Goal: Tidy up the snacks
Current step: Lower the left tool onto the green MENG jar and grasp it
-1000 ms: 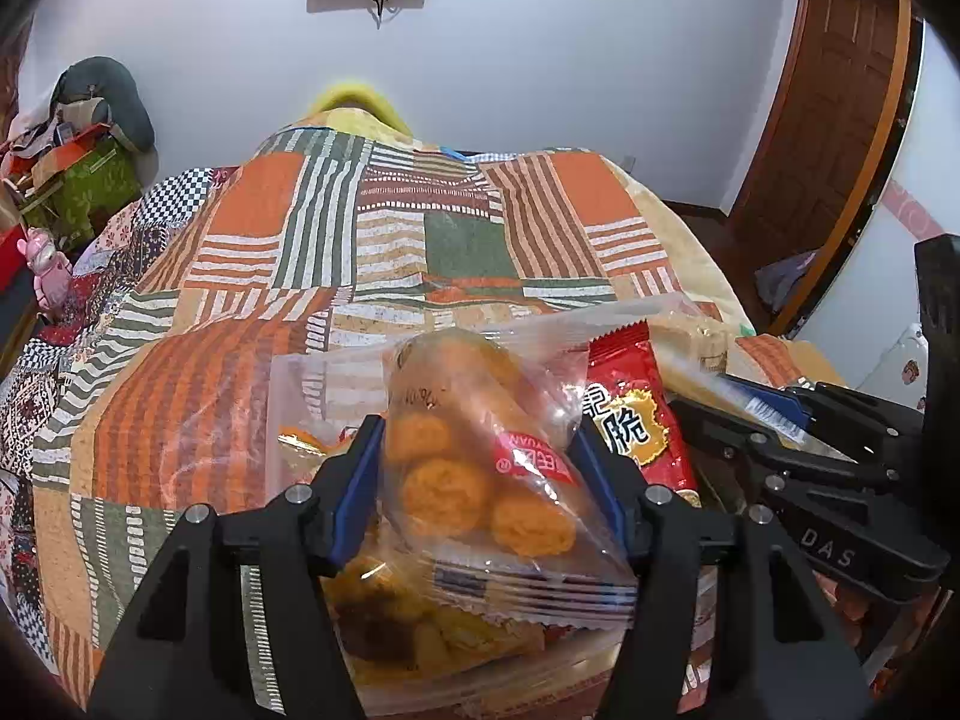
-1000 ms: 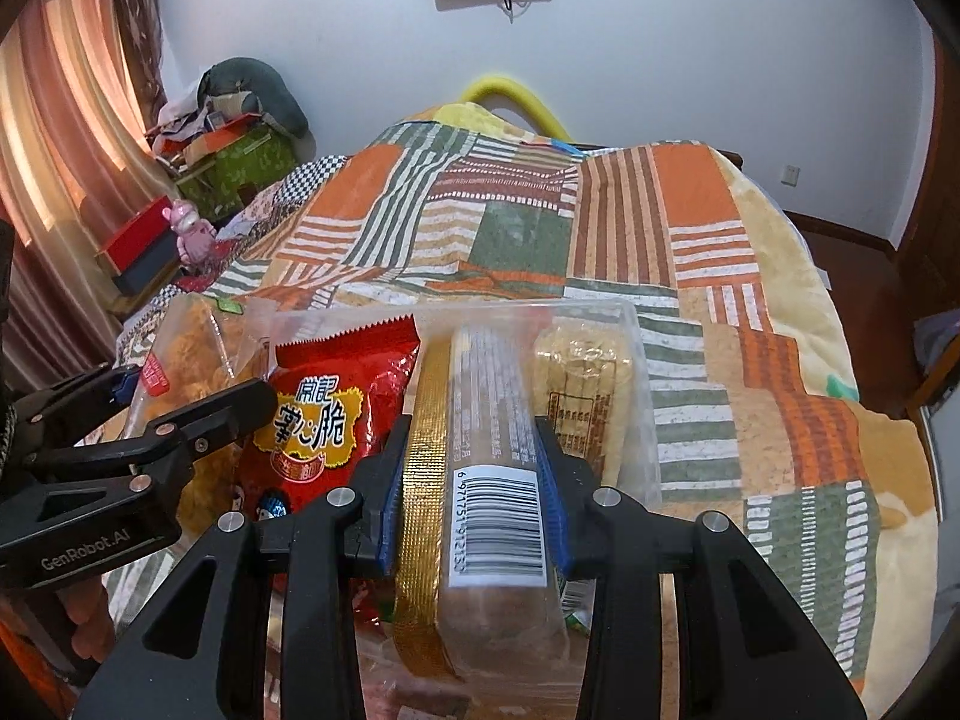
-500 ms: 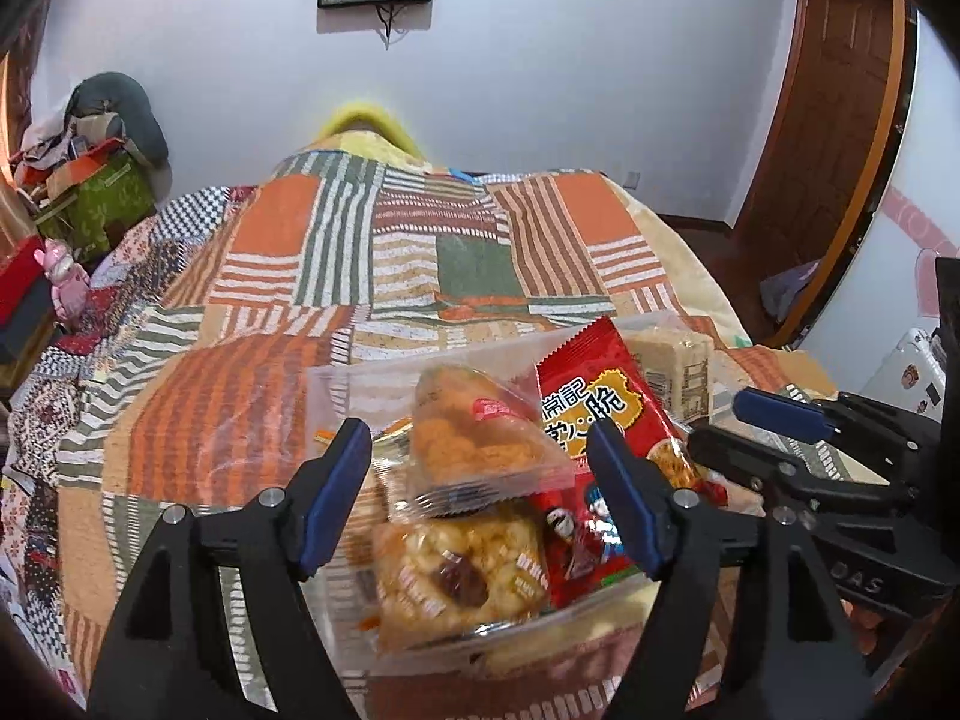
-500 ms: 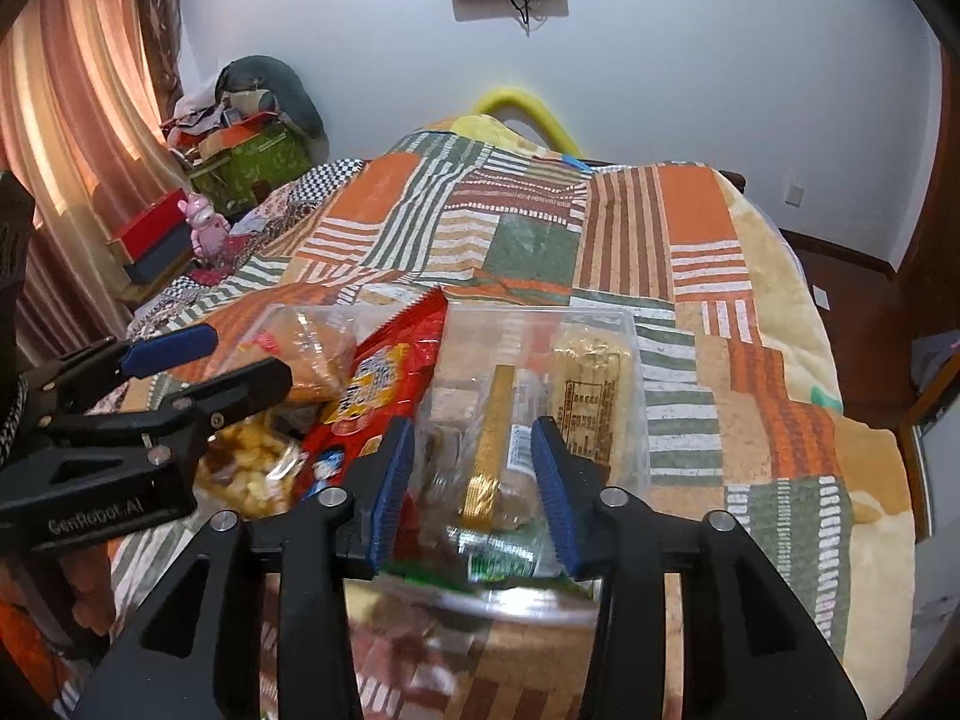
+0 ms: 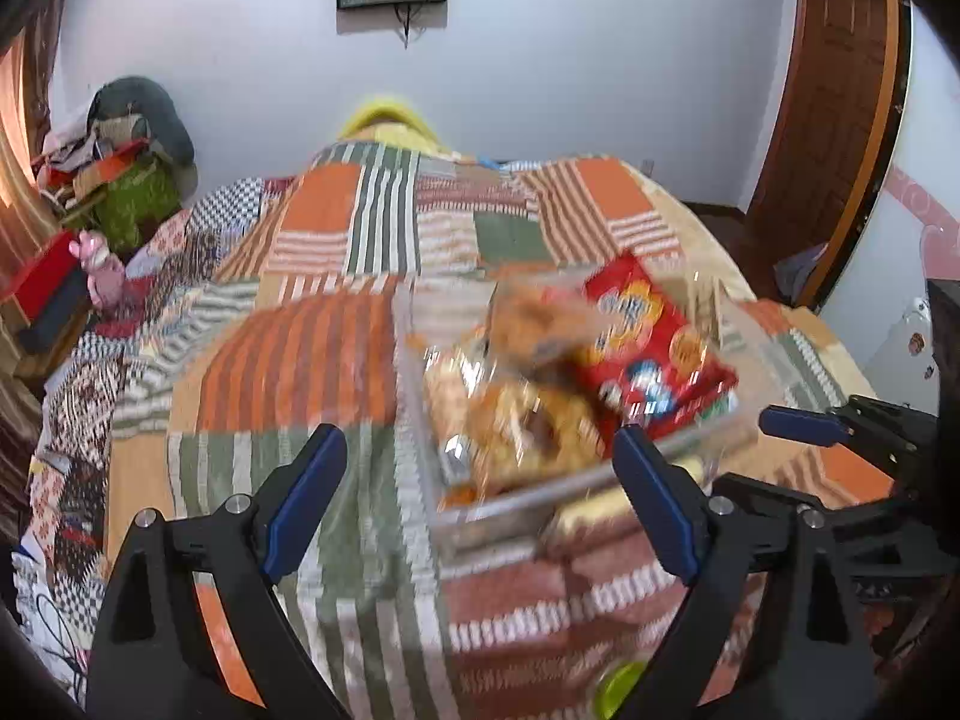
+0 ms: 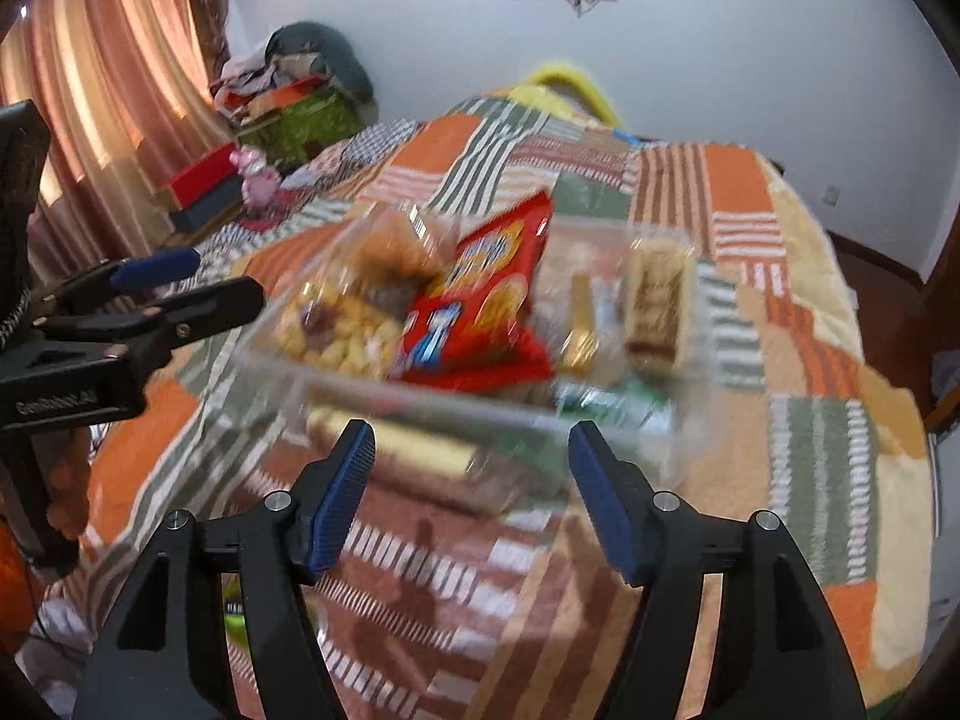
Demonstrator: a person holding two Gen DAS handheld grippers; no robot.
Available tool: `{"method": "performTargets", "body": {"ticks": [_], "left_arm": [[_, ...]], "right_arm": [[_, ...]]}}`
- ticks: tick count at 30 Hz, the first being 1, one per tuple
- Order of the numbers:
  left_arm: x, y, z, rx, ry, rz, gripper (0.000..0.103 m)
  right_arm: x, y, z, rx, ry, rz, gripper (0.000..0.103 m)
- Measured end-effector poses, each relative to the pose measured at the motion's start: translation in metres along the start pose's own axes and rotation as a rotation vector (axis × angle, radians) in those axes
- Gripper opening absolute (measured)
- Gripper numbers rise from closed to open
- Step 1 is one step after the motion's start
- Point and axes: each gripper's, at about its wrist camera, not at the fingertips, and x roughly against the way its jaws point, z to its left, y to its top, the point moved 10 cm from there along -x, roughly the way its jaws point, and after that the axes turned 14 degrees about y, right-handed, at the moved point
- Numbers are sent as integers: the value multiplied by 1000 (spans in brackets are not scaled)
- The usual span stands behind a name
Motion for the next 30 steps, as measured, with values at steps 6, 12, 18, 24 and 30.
{"method": "performTargets", "body": {"ticks": [6,12,18,24,30], "left_arm": [[-14,-39,15,-13,31,66,91],[-30,-65,27,14,29,133,91],[-37,-75,27,30,21,156,91],[-52,-72,22,36,45,159,91],[-65,-75,12,58,52,184,91]], "right_arm": [[-29,-9,-3,-46,29,62,64],[-38,-28,18,-25,118,132,56],[-22,-33,22,-15,111,127,47],[-16,-12,4,-77,68,58,57],[-26,-13,3,-96,82,60,63]]}}
